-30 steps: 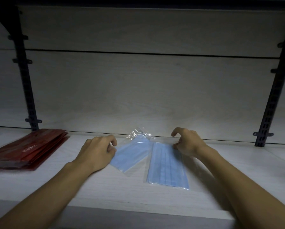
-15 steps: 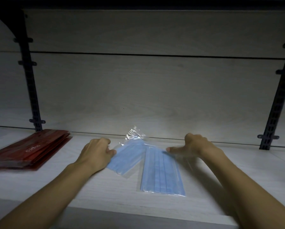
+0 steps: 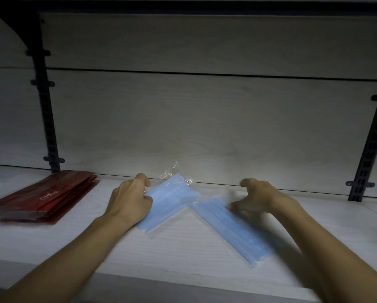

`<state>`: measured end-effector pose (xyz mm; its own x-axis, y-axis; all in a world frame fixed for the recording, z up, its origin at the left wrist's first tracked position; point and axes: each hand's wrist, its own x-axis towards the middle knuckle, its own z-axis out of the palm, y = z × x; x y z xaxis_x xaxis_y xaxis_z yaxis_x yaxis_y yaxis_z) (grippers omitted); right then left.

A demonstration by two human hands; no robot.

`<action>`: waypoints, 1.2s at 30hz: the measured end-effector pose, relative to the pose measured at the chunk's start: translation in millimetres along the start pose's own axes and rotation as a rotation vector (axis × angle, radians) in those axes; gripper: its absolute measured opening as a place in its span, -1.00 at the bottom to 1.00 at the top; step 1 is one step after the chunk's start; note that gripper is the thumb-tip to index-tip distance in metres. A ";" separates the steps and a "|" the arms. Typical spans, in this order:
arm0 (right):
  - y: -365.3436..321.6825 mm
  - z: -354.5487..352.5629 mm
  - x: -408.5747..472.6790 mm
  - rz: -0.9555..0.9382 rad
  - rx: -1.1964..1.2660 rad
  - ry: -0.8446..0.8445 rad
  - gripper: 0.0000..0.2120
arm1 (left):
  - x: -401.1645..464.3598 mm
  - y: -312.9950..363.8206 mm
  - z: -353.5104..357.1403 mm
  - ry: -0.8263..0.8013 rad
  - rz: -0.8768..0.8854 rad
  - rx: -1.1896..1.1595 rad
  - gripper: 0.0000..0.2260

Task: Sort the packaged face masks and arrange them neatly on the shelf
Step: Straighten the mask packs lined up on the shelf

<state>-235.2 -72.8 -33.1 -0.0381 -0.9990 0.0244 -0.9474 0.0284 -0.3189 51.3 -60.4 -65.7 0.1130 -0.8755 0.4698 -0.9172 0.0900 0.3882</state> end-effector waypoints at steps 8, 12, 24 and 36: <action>8.2 -14.9 -1.0 0.123 -0.023 -0.176 -0.47 | 0.1 4.4 -1.9 0.055 0.027 0.007 -0.79; 3.8 -15.9 -4.8 0.139 0.047 -0.199 -0.53 | -3.3 8.2 -4.1 0.095 0.063 -0.090 -0.91; 0.8 -21.6 -25.1 0.115 0.197 -0.006 -0.76 | -1.1 6.2 -3.8 -0.016 0.066 -0.198 -0.93; -12.1 -71.3 -91.8 -0.157 0.599 0.248 -0.91 | -34.0 28.1 -64.5 0.139 -0.041 -0.355 -0.86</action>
<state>-242.9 21.1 36.1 -0.0535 -0.9499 0.3080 -0.6102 -0.2130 -0.7631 46.3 2.5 -19.6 0.2201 -0.8114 0.5415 -0.7239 0.2362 0.6482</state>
